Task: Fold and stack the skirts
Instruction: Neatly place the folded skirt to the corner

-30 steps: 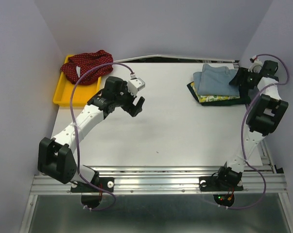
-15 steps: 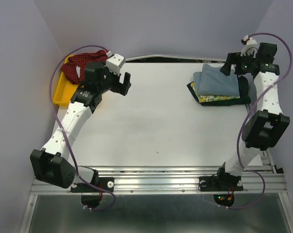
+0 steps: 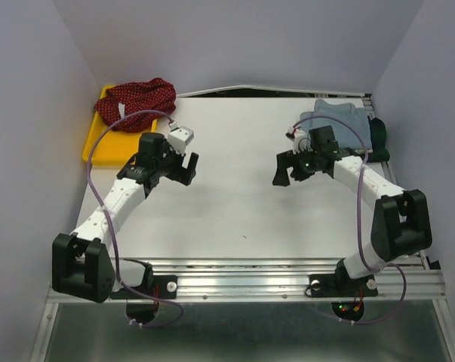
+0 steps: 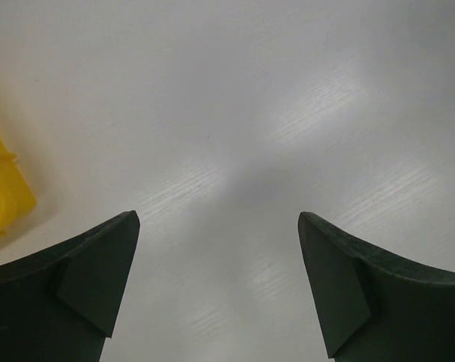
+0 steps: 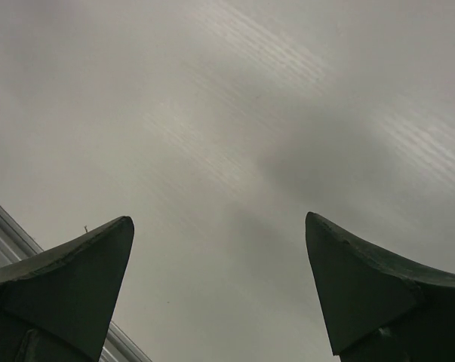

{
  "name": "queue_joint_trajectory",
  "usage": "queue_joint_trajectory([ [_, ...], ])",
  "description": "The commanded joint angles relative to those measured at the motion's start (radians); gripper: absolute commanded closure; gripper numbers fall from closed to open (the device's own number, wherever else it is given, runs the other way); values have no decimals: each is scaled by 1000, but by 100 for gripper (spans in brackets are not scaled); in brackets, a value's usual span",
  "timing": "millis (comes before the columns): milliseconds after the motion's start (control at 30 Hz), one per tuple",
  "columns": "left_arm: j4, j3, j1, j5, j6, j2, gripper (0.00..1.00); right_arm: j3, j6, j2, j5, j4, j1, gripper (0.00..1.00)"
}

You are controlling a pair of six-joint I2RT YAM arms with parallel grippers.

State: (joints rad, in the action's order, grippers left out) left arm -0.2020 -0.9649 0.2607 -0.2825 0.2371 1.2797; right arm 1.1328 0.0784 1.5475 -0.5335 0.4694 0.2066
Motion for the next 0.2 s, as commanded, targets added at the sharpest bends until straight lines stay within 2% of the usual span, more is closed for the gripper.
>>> queue_joint_trajectory([
  [0, 33, 77, 0, 28, 89, -126, 1, -106, 0, -104, 26, -118, 50, 0],
  [167, 27, 129, 0, 92, 113, -187, 1, -180, 9, -176, 52, -118, 70, 0],
])
